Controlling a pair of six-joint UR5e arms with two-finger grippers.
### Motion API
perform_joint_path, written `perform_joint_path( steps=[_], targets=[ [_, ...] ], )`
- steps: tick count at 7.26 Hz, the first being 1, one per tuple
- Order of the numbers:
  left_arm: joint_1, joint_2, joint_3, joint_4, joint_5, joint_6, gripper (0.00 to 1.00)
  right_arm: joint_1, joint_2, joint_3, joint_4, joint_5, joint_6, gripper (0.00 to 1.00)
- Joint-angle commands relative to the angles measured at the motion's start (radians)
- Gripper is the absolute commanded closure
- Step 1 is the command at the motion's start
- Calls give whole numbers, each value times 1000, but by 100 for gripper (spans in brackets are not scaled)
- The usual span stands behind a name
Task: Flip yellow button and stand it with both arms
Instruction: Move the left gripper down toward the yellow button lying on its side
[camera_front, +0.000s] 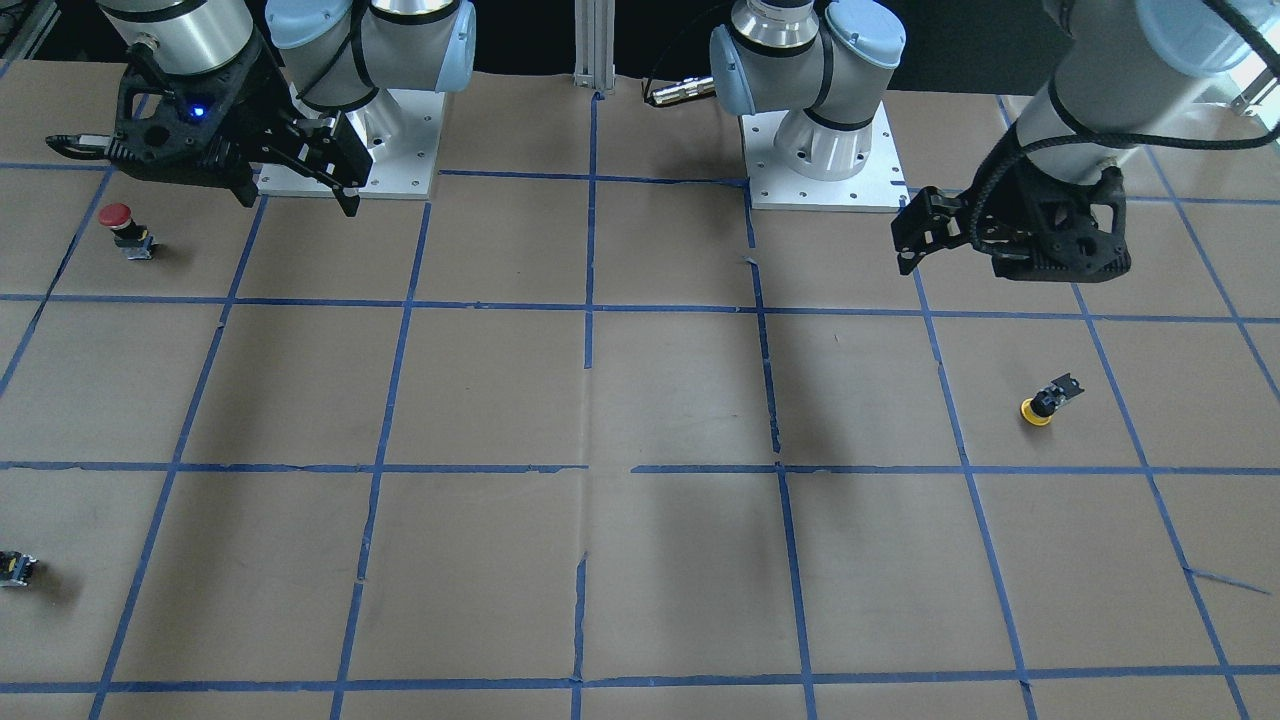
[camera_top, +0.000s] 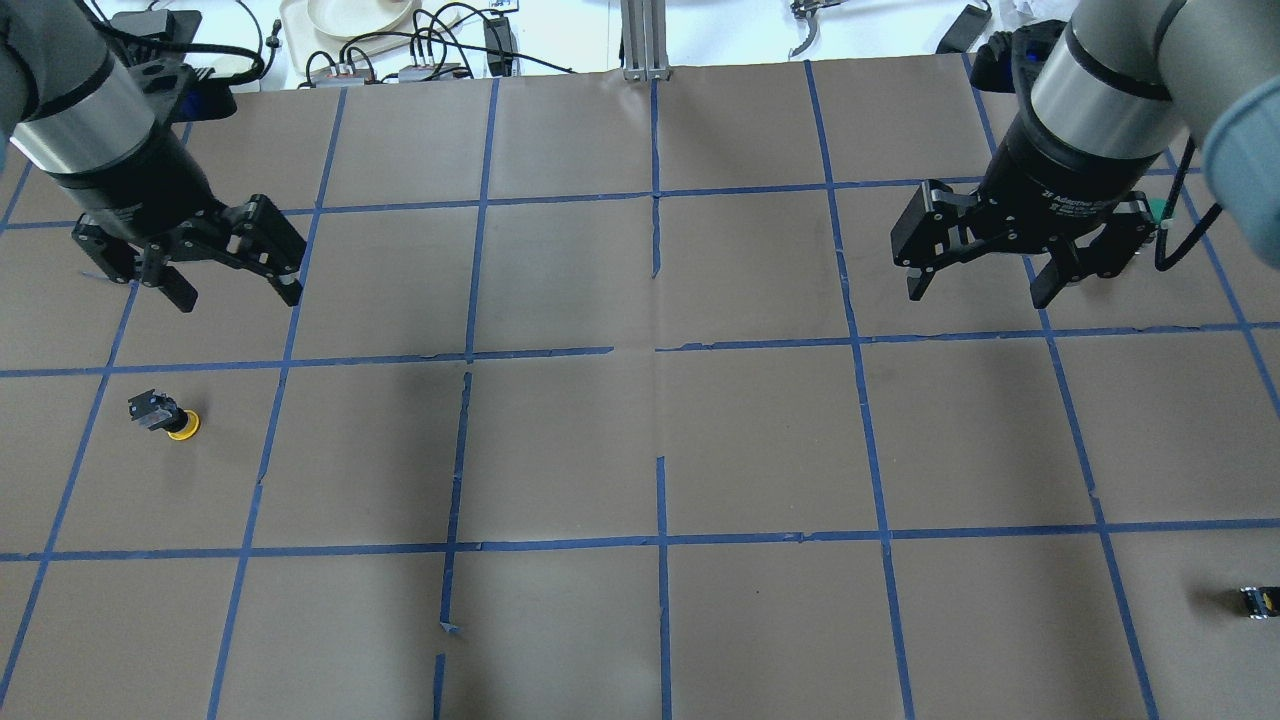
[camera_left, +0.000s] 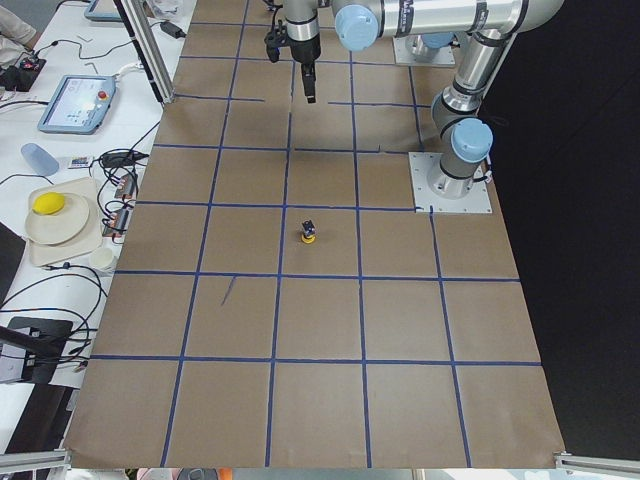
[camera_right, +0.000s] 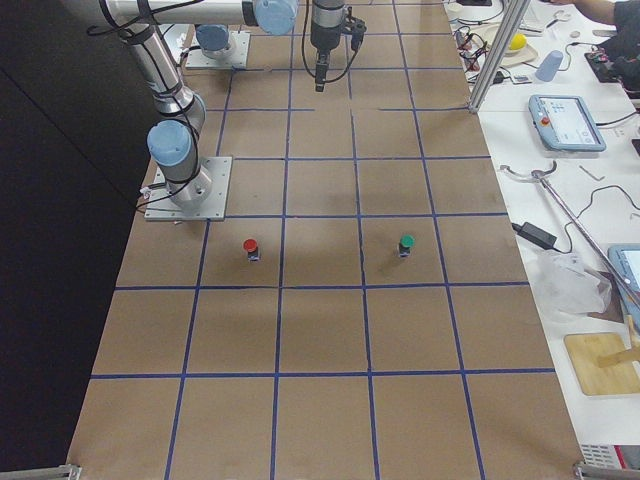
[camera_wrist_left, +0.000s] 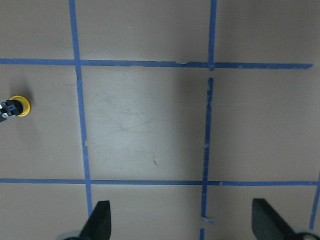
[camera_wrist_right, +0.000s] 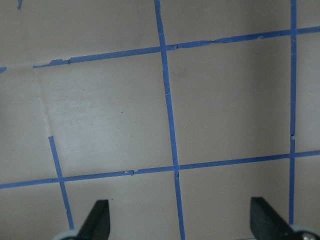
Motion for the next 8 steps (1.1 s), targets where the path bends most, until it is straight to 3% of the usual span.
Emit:
perform_joint_path(
  steps=[1, 5, 8],
  targets=[
    [152, -5, -65, 63, 2, 237, 0, 0, 2, 1, 0, 0, 0, 0],
    [186, -75, -218, 345, 48, 616, 0, 0, 1, 0, 0, 0, -5, 0],
    [350, -110, -361, 628, 47, 976, 0, 0, -1, 0, 1, -1, -5, 0]
  ],
)
